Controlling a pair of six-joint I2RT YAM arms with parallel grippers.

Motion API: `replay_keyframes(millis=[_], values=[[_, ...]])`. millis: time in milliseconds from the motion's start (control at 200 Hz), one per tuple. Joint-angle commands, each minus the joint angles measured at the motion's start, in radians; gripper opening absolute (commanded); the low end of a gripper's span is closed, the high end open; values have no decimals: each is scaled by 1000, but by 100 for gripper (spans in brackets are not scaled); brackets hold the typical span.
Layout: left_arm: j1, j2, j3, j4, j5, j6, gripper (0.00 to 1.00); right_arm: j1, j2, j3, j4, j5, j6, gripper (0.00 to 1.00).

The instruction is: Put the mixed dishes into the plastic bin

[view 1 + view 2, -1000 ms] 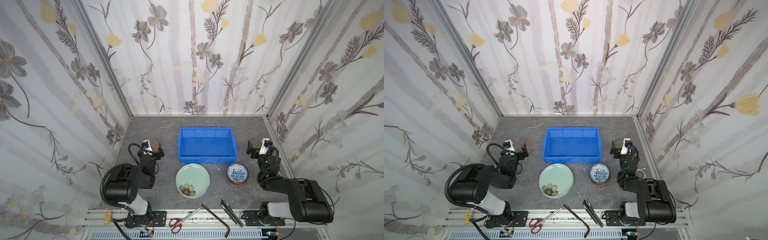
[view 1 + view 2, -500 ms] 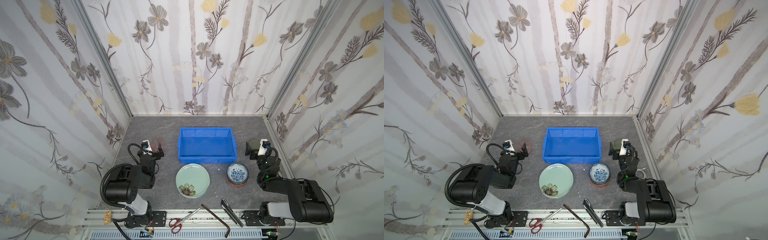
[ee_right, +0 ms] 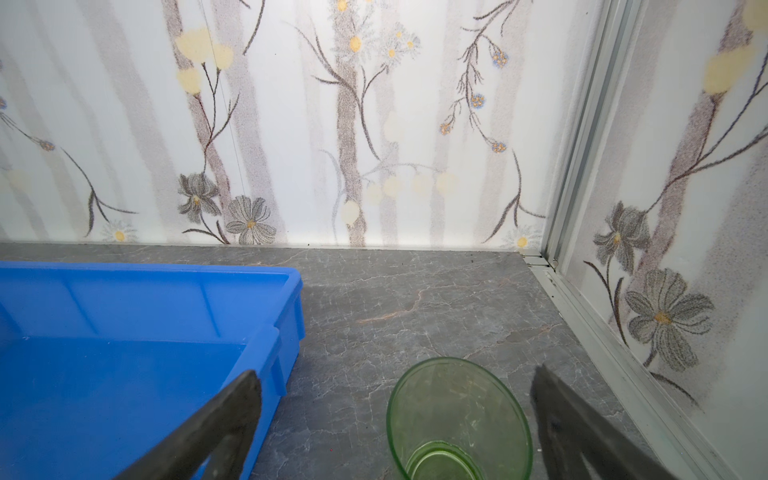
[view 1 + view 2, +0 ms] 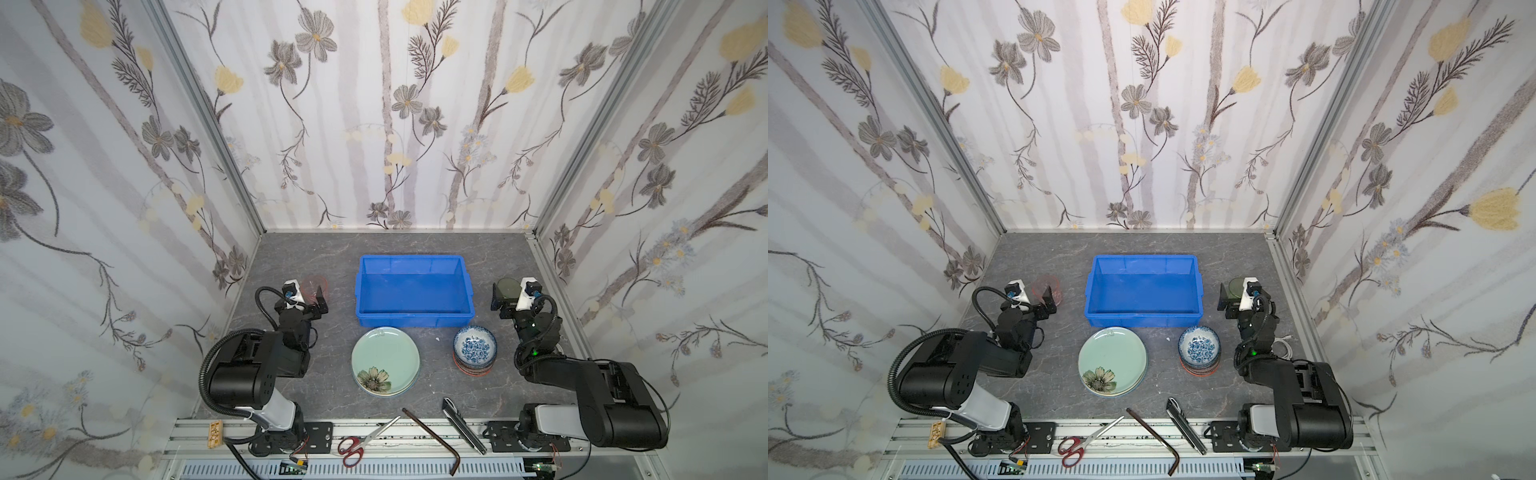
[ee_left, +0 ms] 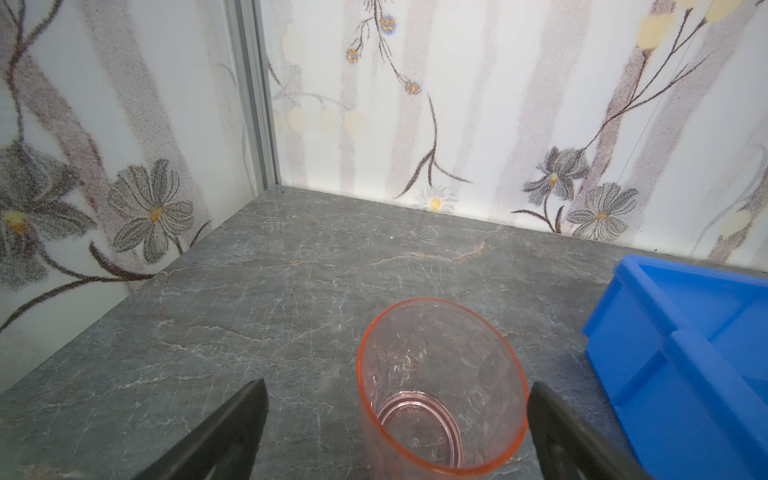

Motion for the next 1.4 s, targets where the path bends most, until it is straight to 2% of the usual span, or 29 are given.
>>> replay_keyframes(millis=[0,60,205,295,395,530,680,754,854,989,1134,1299,1394], values=[[1,-63,20,-55,-50,-14,100,-1,-80,21,-55,37,15,100],[1,-122,56,-169,-73,-21,100,-1,-146,54,-164,30,13,100],[1,-285,256,-638,-144,-110,100,-1,-319,228,-573,59,70,100],[2,-363,395,-903,-183,-224,100,8,-385,343,-747,39,98,100],[2,-429,513,-1131,-125,-326,100,26,-407,486,-936,48,173,100],[4,-540,539,-1215,86,-384,100,93,-388,661,-1162,65,177,100],[4,-660,551,-1348,172,-441,100,182,-405,728,-1253,64,219,100],[4,-711,553,-1418,248,-417,100,202,-390,776,-1326,10,246,100],[4,-765,528,-1479,328,-459,100,240,-375,809,-1387,-48,241,100],[4,-770,492,-1585,425,-529,100,303,-365,808,-1416,-122,256,100],[2,-754,483,-1744,474,-605,100,440,-280,891,-1583,-74,277,100],[-12,-755,465,-1866,532,-667,100,590,-223,879,-1615,-64,354,99],[-55,-750,439,-1903,559,-704,100,666,-184,869,-1628,-54,389,98]])
